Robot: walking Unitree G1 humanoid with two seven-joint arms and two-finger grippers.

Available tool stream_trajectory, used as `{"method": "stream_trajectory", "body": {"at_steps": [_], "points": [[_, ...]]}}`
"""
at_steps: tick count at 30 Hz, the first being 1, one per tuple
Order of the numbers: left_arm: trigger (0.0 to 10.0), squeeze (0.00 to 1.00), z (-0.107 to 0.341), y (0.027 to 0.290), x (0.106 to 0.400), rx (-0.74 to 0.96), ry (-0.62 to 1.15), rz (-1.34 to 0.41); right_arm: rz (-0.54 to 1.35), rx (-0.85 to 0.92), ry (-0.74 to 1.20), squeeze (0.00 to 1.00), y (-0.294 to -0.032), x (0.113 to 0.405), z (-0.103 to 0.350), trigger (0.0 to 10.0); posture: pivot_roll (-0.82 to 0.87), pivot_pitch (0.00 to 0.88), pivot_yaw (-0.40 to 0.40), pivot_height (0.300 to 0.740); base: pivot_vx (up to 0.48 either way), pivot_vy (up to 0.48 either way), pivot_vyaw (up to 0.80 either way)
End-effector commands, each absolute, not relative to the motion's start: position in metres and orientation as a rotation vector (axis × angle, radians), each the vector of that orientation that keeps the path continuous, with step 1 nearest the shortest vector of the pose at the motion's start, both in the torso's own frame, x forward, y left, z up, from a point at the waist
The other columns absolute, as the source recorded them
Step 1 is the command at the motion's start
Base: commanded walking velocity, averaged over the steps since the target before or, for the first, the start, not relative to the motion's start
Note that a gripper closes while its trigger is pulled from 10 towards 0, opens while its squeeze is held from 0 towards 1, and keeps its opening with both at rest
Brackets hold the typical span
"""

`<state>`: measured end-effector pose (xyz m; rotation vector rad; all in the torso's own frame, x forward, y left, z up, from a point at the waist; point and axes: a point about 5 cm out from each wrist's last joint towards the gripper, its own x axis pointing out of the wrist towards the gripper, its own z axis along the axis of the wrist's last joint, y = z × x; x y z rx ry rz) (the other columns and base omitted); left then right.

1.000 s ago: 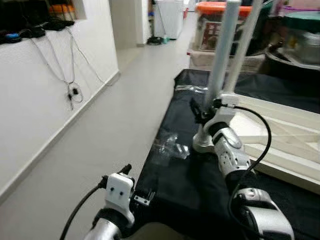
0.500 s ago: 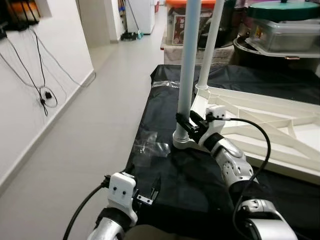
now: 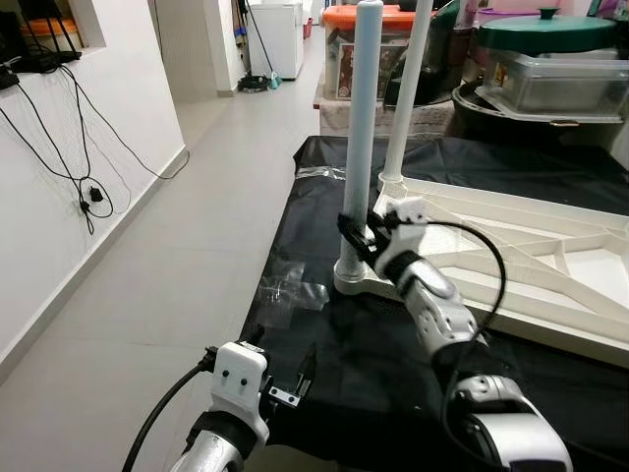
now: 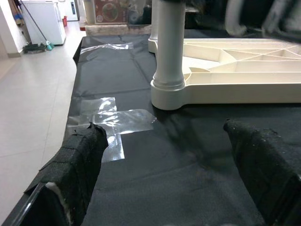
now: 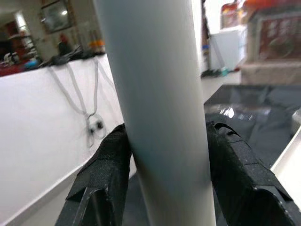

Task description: Building children table

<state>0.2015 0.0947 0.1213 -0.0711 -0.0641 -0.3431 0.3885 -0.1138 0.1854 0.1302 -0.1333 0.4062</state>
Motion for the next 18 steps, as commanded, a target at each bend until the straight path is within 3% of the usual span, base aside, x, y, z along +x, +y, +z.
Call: {"method": "stream_trajectory", "body": {"at_steps": [1, 9, 10, 18], "points": [[10.0, 0.0, 0.117, 0.095, 0.201, -0.074, -0.04, -0.341, 0.413, 0.128, -0.141, 0.0, -0.107, 0.389, 0.187, 10.0, 0.09, 0.0, -0.008, 0.74, 0.0, 0.0, 0.0], [10.0, 0.0, 0.116, 0.094, 0.201, -0.075, -0.04, -0.341, 0.398, 0.119, -0.127, 0.0, -0.089, 0.394, 0.193, 10.0, 0.09, 0.0, -0.015, 0.74, 0.0, 0.0, 0.0], [10.0, 0.0, 0.116, 0.094, 0.201, -0.075, -0.04, -0.342, 0.401, 0.107, -0.11, 0.0, -0.086, 0.394, 0.191, 0.0, 0.09, 0.0, -0.018, 0.74, 0.0, 0.0, 0.0], [10.0, 0.0, 0.115, 0.093, 0.2, -0.08, -0.037, -0.341, 0.447, 0.147, -0.066, 0.0, -0.075, 0.392, 0.182, 0.0, 0.09, 0.0, -0.018, 0.74, 0.0, 0.0, 0.0]]}}
